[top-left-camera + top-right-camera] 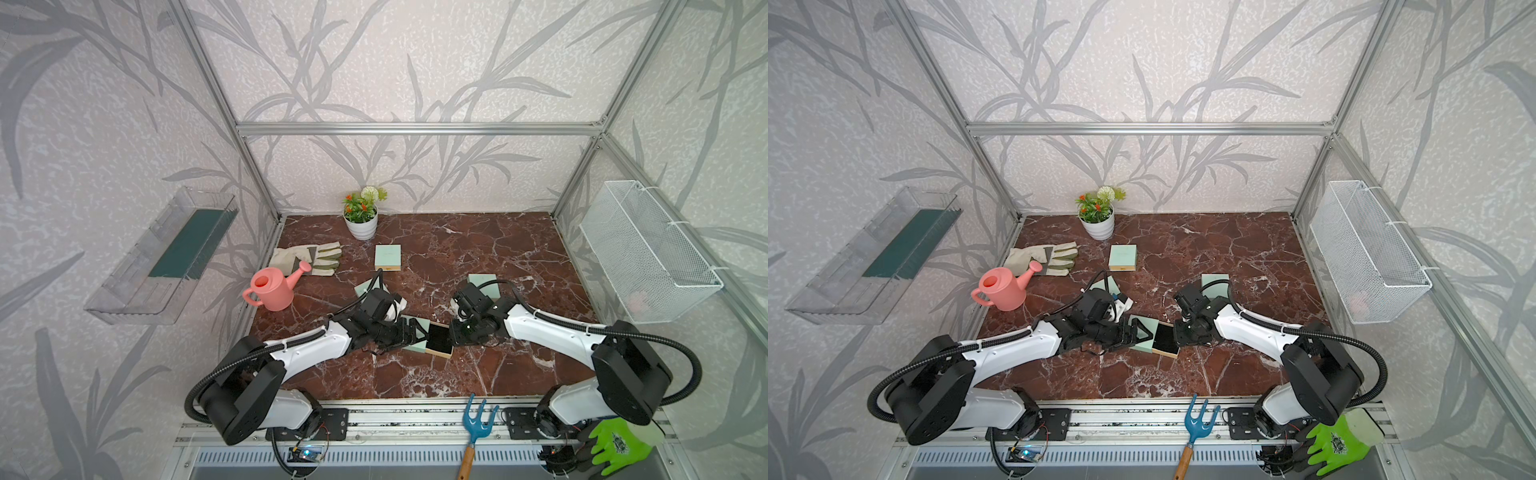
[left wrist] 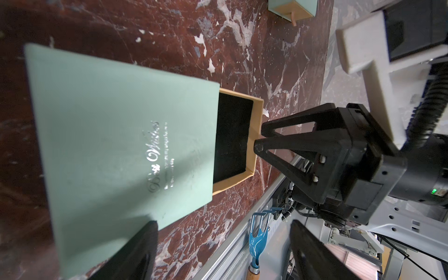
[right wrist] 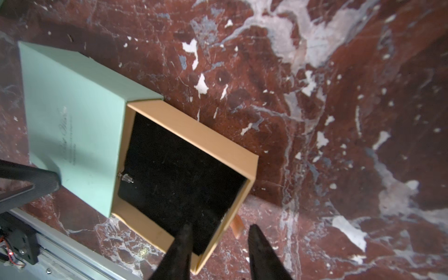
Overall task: Take out the earrings from the drawer-style jewelry box
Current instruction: Adjust the drawer at the center of the board.
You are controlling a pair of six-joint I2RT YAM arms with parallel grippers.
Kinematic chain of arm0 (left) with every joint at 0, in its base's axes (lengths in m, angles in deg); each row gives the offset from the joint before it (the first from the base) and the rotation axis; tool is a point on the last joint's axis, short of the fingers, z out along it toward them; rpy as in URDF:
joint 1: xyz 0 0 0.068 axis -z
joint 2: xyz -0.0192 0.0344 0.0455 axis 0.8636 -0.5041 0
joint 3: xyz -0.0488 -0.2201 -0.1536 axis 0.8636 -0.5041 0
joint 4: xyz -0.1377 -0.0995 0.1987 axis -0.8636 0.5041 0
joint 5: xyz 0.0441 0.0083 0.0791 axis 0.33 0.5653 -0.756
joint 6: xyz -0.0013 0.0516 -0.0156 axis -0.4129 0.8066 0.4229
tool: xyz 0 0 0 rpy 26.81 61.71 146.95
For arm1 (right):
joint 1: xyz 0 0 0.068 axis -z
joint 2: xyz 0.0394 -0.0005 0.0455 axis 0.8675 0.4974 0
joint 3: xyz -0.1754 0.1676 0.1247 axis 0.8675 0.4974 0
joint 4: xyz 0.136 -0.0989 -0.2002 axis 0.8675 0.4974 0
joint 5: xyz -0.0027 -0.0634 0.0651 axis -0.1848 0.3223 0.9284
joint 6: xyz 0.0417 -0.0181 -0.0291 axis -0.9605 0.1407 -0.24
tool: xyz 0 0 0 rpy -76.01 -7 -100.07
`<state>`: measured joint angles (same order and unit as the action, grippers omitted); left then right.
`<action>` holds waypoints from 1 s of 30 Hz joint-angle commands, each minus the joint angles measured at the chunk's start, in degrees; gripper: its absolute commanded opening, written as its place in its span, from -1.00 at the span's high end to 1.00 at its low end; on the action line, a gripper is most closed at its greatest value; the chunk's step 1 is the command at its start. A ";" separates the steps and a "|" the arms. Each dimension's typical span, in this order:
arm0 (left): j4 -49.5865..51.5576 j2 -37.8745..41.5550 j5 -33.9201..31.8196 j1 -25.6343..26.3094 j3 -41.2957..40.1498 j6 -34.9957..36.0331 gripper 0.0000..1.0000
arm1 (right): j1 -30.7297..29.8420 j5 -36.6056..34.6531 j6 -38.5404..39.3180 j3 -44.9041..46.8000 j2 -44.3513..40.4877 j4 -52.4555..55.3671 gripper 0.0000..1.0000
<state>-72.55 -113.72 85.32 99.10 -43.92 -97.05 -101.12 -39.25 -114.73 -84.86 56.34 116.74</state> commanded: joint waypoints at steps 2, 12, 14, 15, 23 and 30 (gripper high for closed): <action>3.40 0.12 -2.51 0.33 0.87 0.94 -0.70 | -0.45 -0.81 -0.22 0.35 1.64 0.56 0.50; 3.34 -0.30 -2.72 0.27 1.03 1.28 -0.70 | -0.50 -3.98 0.39 -1.19 1.61 3.14 0.74; 3.42 -0.41 -2.72 0.26 1.10 1.29 -0.70 | -0.50 -4.17 0.58 -1.66 1.86 3.71 0.79; 3.33 -0.38 -2.63 0.29 0.98 1.26 -0.70 | -0.49 -4.26 0.64 -1.69 1.86 3.72 0.79; 3.66 0.27 -2.52 0.29 1.39 1.35 -0.70 | -0.53 -3.62 0.74 -2.53 1.31 3.76 0.53; 3.93 0.80 -2.65 0.26 1.37 1.49 -0.70 | -0.43 -5.06 -0.98 -2.48 1.93 3.34 0.58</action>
<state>-71.26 -113.65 84.25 99.32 -43.27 -96.31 -101.34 -43.14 -114.73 -86.10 58.03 118.88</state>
